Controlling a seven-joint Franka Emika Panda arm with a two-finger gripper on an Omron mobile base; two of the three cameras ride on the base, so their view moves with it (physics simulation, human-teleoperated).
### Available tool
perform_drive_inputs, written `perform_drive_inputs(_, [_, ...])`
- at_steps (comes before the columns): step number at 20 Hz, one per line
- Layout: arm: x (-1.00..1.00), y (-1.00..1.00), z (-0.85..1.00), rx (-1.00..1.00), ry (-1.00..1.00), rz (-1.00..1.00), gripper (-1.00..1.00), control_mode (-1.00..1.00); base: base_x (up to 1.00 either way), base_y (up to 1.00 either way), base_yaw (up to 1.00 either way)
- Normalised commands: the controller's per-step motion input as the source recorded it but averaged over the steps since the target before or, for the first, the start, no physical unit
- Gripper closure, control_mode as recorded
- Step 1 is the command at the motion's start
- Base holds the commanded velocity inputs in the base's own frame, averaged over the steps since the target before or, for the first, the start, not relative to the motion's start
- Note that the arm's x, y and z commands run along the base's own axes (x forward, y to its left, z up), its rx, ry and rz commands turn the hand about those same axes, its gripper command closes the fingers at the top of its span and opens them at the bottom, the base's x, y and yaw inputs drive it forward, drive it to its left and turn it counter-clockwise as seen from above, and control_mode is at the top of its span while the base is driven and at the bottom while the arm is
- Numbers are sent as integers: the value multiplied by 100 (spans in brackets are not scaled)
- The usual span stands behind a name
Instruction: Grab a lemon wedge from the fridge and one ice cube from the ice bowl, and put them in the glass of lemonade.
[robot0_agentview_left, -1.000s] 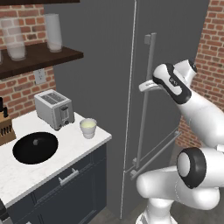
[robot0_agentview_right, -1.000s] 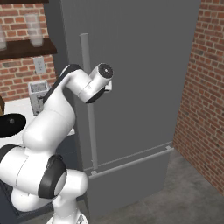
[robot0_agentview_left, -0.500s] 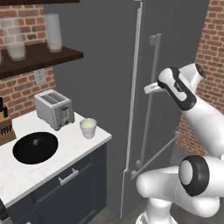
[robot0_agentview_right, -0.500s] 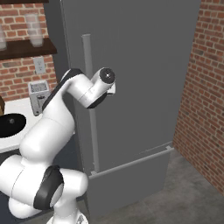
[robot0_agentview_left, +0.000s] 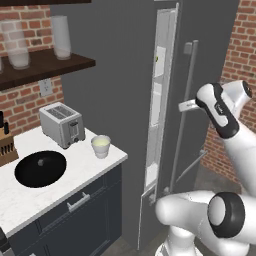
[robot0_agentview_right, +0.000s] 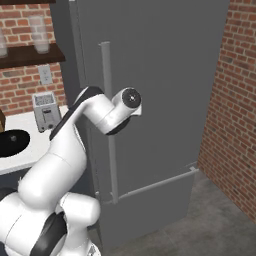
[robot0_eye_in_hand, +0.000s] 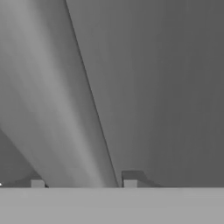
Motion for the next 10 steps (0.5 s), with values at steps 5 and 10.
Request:
perform_drive_inputs(5, [-14,-97,4,5,-13,-22,100,-100,0,0,0])
perform_drive_inputs(10, [-17,-100,0,7,-14,-23,100,-100,0,0,0])
